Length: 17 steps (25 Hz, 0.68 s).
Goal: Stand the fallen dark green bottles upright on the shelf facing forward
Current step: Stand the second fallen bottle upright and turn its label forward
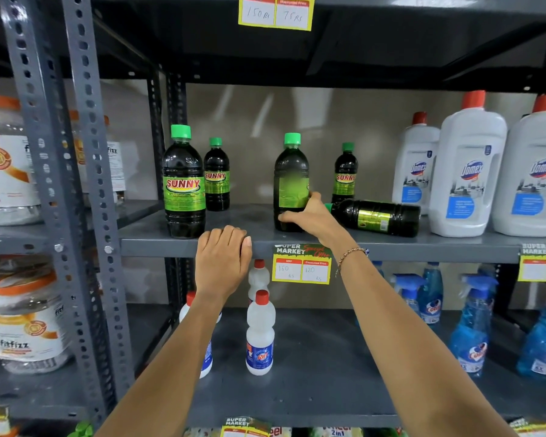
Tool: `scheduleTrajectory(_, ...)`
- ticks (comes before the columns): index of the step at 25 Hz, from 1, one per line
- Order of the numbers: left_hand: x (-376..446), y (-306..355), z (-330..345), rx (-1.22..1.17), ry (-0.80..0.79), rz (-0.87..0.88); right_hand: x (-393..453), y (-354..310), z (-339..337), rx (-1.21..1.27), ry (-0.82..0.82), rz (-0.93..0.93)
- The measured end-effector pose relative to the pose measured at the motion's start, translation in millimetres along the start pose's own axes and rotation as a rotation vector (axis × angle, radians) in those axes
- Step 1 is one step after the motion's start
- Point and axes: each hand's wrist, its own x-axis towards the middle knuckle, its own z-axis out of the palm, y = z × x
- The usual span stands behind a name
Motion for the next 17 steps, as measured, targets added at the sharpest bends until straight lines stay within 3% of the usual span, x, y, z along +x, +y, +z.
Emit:
scheduleTrajectory(6, -0.6, 0.1, -1.1, -0.004, 0.0, 0.006, -2.2, 1.1, -0.6, -0.045, 0.053, -0.035)
scheduleTrajectory(17, -0.3, 1.8, -4.1, 0.001, -0.008, 0.006, 1.7, 2.2, -1.2, -0.017, -0.067, 0.034)
